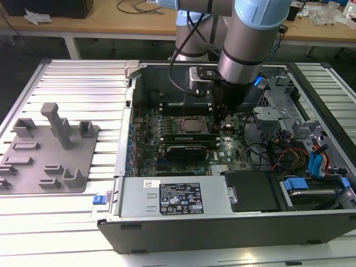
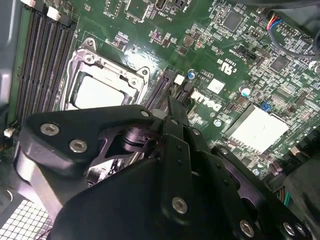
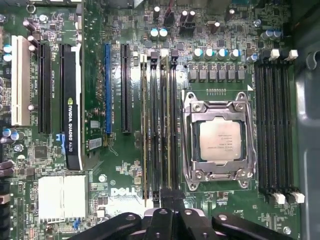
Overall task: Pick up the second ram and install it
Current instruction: 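Press down the second ram until it locks into place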
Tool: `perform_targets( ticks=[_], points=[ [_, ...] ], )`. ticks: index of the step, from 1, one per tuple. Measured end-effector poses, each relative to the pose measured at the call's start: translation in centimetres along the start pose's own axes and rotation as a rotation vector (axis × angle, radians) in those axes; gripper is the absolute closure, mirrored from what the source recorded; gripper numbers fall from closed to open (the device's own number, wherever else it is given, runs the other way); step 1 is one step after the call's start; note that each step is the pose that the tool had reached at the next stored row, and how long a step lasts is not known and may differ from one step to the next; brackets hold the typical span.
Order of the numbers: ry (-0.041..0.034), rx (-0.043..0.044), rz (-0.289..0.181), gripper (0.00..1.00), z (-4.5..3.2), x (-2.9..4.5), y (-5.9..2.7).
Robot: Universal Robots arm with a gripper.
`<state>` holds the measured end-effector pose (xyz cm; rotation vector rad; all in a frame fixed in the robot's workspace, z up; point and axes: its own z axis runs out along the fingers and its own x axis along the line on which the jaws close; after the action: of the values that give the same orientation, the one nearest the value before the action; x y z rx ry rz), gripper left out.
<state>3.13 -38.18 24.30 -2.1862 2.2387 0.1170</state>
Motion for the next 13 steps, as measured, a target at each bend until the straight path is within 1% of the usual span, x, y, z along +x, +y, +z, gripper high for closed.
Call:
perform_targets(
  ticks=[2, 4, 8, 13],
  points=[
    [0.0001, 0.0000, 0.000, 0.92, 0.29, 0.01, -0.02],
    [0.0004, -0.0001, 0.000, 0.92, 0.32, 0.02, -0.02],
    [-0.0017, 0.0000, 0.000, 0.92, 0.62, 0.03, -0.03],
    [-0.0014, -0.0001, 0.000, 0.92, 0.90, 0.05, -0.04]
  ],
)
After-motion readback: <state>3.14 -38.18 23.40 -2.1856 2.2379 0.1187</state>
